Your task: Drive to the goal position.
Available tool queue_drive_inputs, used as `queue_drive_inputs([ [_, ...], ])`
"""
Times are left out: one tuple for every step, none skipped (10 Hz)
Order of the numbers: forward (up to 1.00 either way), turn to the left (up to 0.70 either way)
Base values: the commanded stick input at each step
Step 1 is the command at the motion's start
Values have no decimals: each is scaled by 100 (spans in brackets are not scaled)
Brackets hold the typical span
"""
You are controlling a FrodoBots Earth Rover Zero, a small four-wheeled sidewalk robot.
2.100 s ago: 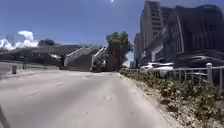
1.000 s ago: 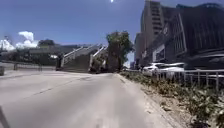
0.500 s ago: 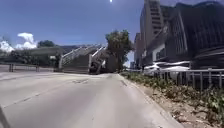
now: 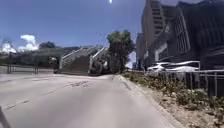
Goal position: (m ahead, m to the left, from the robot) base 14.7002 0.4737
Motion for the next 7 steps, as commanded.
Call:
queue_drive_inputs([
  [70,0],
  [70,0],
  [70,0],
  [70,0],
  [70,0],
  [70,0],
  [70,0],
])
